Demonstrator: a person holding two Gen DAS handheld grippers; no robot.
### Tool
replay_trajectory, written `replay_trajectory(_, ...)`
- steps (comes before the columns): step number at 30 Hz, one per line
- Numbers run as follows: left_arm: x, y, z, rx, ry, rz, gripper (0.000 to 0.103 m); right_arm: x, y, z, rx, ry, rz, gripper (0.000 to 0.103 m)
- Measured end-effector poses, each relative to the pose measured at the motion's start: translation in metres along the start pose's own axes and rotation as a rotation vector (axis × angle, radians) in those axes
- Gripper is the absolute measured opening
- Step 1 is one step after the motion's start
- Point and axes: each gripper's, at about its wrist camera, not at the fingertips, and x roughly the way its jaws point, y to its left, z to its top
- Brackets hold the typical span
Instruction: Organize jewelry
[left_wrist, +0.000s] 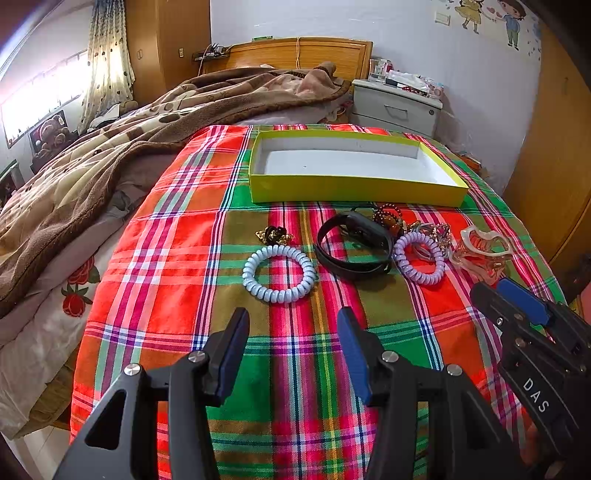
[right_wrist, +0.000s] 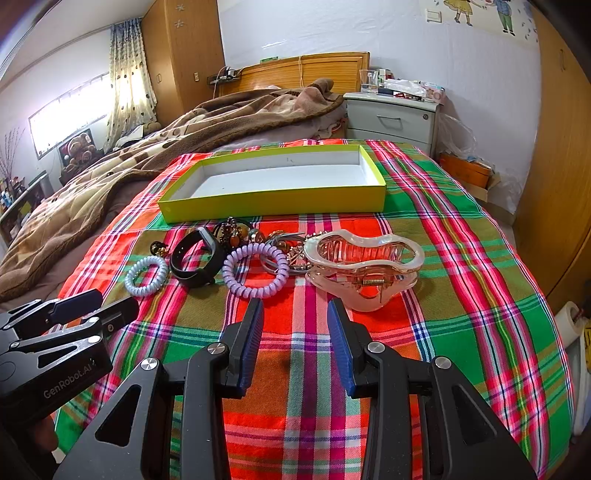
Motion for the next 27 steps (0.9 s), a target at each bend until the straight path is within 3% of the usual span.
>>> replay_trajectory(20,0.0007,0.0014,0.0013,-0.007,0.007,-0.006,0.051,0.001,-0.0006,-0.0002,0.005,0.003,0.002,0.037)
replay_trajectory(27,0.0034,0.0092,0.0054,-0.024,0.016,-0.044,0.051,0.0076,-0.0011,0.0057,0.011,0.022,0.007,0.037)
